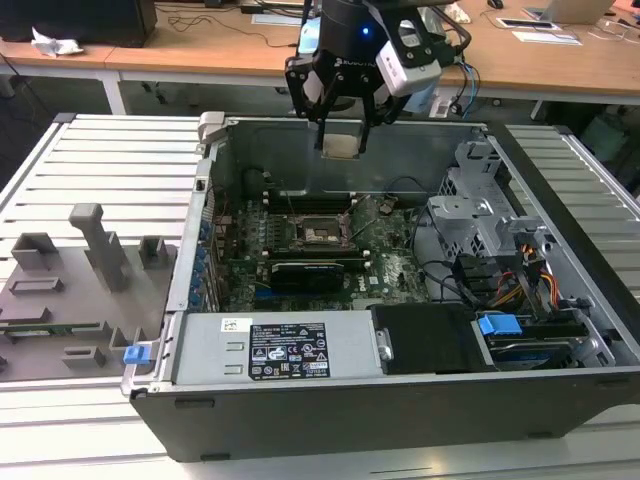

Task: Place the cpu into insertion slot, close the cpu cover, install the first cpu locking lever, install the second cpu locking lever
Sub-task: 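Place the cpu into insertion slot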

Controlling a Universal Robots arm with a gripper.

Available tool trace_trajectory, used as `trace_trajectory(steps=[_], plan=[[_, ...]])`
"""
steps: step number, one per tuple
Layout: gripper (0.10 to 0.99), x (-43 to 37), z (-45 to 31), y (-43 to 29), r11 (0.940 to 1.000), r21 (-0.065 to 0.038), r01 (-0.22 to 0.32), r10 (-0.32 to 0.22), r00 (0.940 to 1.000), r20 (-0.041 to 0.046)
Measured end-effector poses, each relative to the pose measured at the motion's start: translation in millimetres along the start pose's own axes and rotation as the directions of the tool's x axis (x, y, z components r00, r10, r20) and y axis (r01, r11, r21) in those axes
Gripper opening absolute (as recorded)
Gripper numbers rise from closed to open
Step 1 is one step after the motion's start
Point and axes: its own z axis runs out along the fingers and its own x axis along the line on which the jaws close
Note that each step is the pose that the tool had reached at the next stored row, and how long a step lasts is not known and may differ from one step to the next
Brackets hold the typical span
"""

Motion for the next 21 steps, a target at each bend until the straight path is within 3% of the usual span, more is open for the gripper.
trace_trajectory(steps=[6, 13, 21], plan=[[0.537, 0.0, 0.7, 0.0, 0.9960, -0.002, -0.089, 0.089, 0.9960, 0.0080], [0.537, 0.0, 0.8, -0.1, 0.9840, -0.005, -0.178, 0.178, 0.9839, 0.0157], [0.537, 0.0, 1.0, -0.1, 0.9655, -0.008, -0.260, 0.261, 0.9652, 0.0229]])
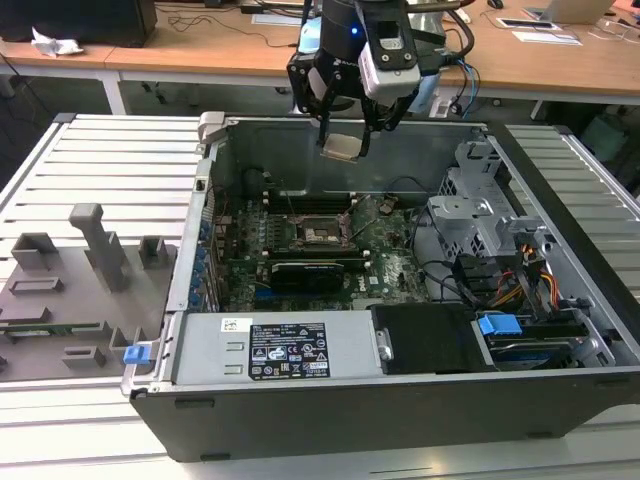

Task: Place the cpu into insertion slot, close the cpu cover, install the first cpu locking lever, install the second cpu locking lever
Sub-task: 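Place the cpu into insertion slot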

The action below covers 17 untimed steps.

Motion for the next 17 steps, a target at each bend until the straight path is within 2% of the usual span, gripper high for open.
trace_trajectory(steps=[10, 11, 17], plan=[[0.537, 0.0, 0.3, 0.0, 0.9950, -0.002, -0.100, 0.100, 0.9949, 0.0091], [0.537, 0.0, 0.3, 0.0, 0.9914, -0.002, -0.130, 0.131, 0.9914, 0.0118], [0.537, 0.0, 0.5, 0.0, 0.9808, -0.004, -0.195, 0.195, 0.9807, 0.0175]])
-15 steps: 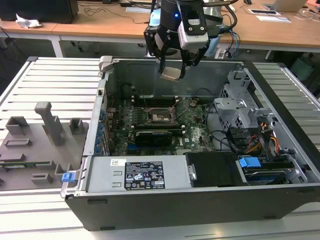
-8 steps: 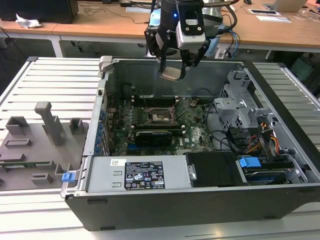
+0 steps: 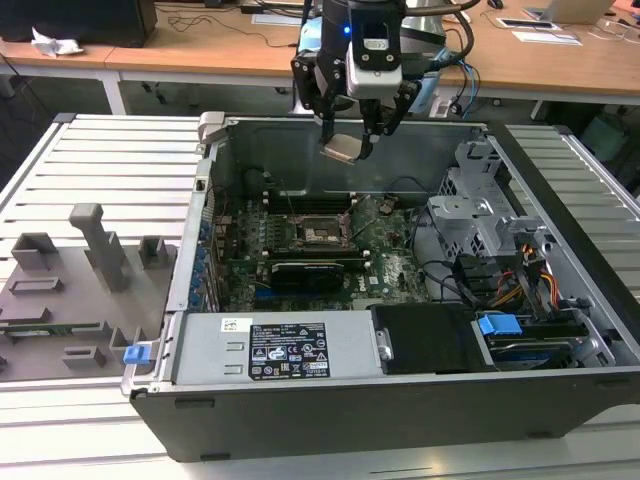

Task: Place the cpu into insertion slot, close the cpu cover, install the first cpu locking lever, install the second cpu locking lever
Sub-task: 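Place the cpu into insertion slot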

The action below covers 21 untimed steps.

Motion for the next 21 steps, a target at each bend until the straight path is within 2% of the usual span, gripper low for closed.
trace_trajectory(steps=[8, 11, 12, 21], plan=[[0.537, 0.0, 0.3, 0.0, 0.9949, -0.001, -0.101, 0.101, 0.9948, 0.0094], [0.537, 0.0, 0.4, 0.0, 0.9891, -0.002, -0.147, 0.147, 0.9890, 0.0138], [0.537, 0.0, 0.5, 0.0, 0.9841, -0.003, -0.177, 0.177, 0.9840, 0.0166], [0.537, 0.0, 0.8, -0.1, 0.9673, -0.005, -0.253, 0.253, 0.9670, 0.0241]])
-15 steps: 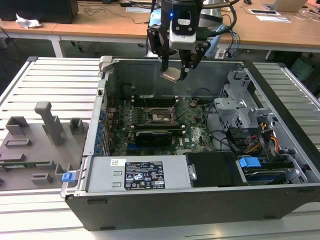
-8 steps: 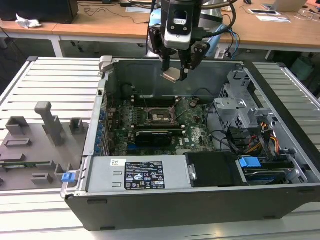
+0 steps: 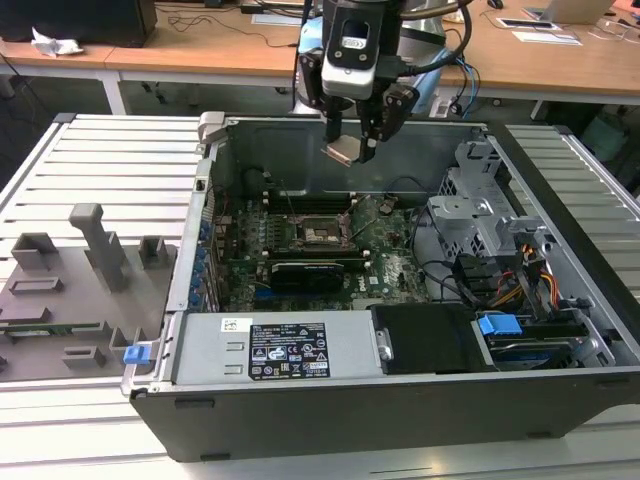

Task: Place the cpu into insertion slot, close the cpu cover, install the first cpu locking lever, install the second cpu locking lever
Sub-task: 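Place the cpu into insertion slot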

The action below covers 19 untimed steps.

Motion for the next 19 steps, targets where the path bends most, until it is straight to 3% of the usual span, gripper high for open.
trace_trajectory(steps=[6, 14, 19], plan=[[0.537, 0.0, 0.2, 0.0, 0.9980, 0.000, -0.064, 0.064, 0.9980, 0.0062], [0.537, 0.0, 0.4, 0.0, 0.9897, -0.002, -0.143, 0.143, 0.9896, 0.0139], [0.537, 0.0, 1.1, -0.1, 0.9760, -0.002, -0.218, 0.218, 0.9757, 0.0229]])
